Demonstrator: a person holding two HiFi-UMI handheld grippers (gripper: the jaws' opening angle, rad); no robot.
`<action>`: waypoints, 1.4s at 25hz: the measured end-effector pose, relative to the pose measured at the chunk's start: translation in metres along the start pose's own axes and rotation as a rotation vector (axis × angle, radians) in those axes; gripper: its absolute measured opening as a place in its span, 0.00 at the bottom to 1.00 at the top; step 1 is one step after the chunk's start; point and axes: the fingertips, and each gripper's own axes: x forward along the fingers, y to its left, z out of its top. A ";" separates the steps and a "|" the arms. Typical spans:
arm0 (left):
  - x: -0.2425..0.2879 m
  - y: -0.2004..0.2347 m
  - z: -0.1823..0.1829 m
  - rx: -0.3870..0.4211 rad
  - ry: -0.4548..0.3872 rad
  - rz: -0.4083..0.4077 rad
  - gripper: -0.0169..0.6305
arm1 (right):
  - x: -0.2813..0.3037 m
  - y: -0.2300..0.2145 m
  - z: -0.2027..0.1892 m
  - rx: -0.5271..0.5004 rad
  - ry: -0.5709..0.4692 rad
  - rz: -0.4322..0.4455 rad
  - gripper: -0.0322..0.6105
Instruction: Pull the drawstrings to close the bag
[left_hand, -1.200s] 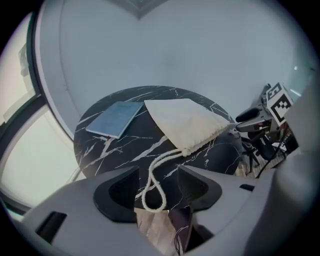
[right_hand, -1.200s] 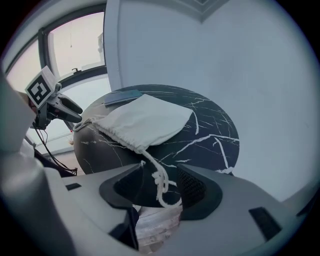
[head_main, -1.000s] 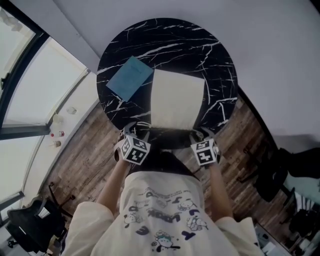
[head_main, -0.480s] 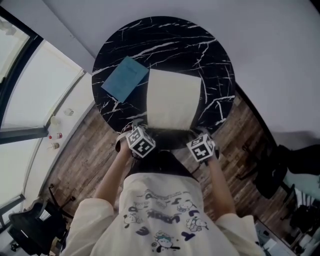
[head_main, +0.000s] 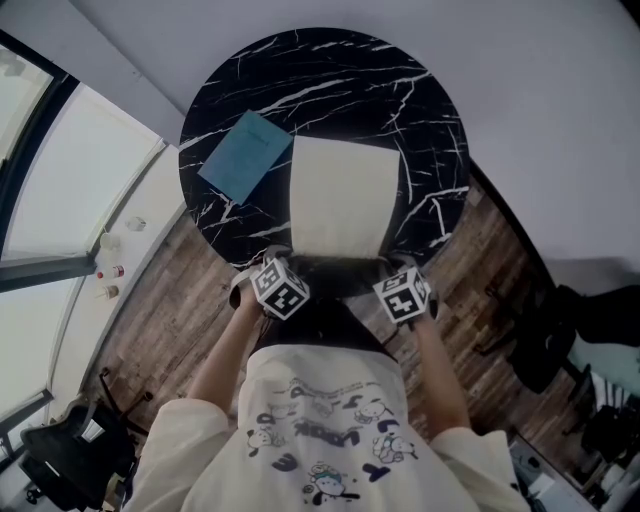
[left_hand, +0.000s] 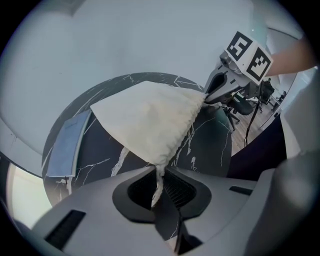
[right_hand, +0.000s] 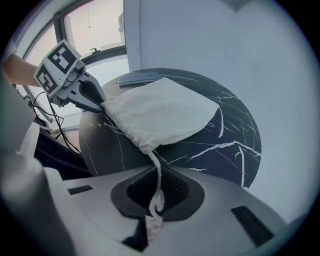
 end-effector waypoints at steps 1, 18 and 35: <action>0.000 0.000 -0.001 -0.009 0.001 0.000 0.15 | -0.001 -0.001 0.000 0.004 -0.003 -0.003 0.08; -0.010 0.013 -0.003 -0.593 -0.132 0.052 0.12 | -0.006 -0.024 0.004 0.601 -0.133 -0.068 0.08; -0.030 0.052 -0.010 -0.709 -0.136 0.195 0.10 | -0.026 -0.049 0.008 0.693 -0.231 -0.131 0.08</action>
